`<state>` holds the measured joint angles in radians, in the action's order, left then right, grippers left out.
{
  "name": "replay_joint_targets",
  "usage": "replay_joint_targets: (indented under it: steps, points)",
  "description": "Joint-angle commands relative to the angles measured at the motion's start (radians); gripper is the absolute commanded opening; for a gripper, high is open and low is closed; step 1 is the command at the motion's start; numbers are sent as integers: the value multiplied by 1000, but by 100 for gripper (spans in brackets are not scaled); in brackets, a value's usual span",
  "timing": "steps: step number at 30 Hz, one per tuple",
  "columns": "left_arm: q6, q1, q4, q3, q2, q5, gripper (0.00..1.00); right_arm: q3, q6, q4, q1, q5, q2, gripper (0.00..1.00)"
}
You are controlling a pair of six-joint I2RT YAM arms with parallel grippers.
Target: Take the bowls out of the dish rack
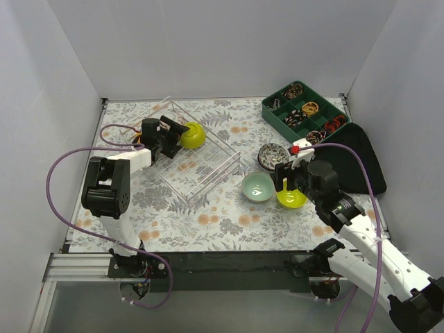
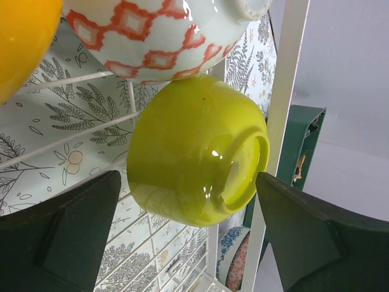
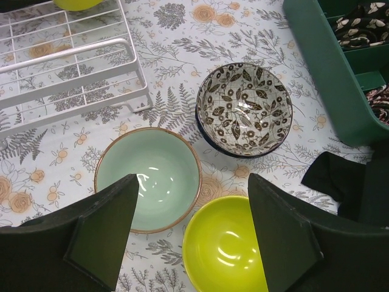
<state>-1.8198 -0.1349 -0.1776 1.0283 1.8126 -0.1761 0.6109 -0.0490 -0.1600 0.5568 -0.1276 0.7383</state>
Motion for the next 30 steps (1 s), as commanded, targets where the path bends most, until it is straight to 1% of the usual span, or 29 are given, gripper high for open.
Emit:
replay_joint_targets:
  steps: [1, 2, 4, 5, 8, 9, 11, 12, 15, 19, 23, 30]
  points:
    - [-9, -6, -3, -23, 14, 13, 91, 3, 11, 16, 2, 22, -4, 80]
    - [-13, -6, -3, -25, 14, 12, 85, 3, 11, 16, 2, 25, -4, 80]
    - [-19, -6, -11, -33, 11, 13, 81, 6, 12, 11, 3, 28, -7, 80]
    - [-22, -6, -16, -37, 8, 15, 77, 6, 12, 10, 2, 31, -5, 80]
    - [-27, -6, -26, -53, -6, 26, 71, 6, 14, 5, 2, 36, -10, 80]
    - [-27, -6, -26, -57, -10, 32, 67, 7, 12, 4, 0, 37, -10, 80]
    - [-16, -6, -26, -62, -28, 43, 62, 7, 12, 2, 2, 39, -13, 80]
    - [-13, -6, -26, -66, -38, 52, 58, 9, 12, 2, 2, 40, -14, 80]
    - [7, -6, -11, -68, -71, 62, 50, 9, 9, 0, 0, 42, -17, 79]
    - [45, -6, 24, -65, -119, 82, 45, 12, 5, -3, 2, 48, -19, 79]
    - [103, -5, 78, -56, -167, 109, 41, 18, 1, -1, 3, 55, -16, 79]
    - [286, -6, 165, -17, -252, 155, 38, 38, -8, -1, 2, 95, -2, 79]
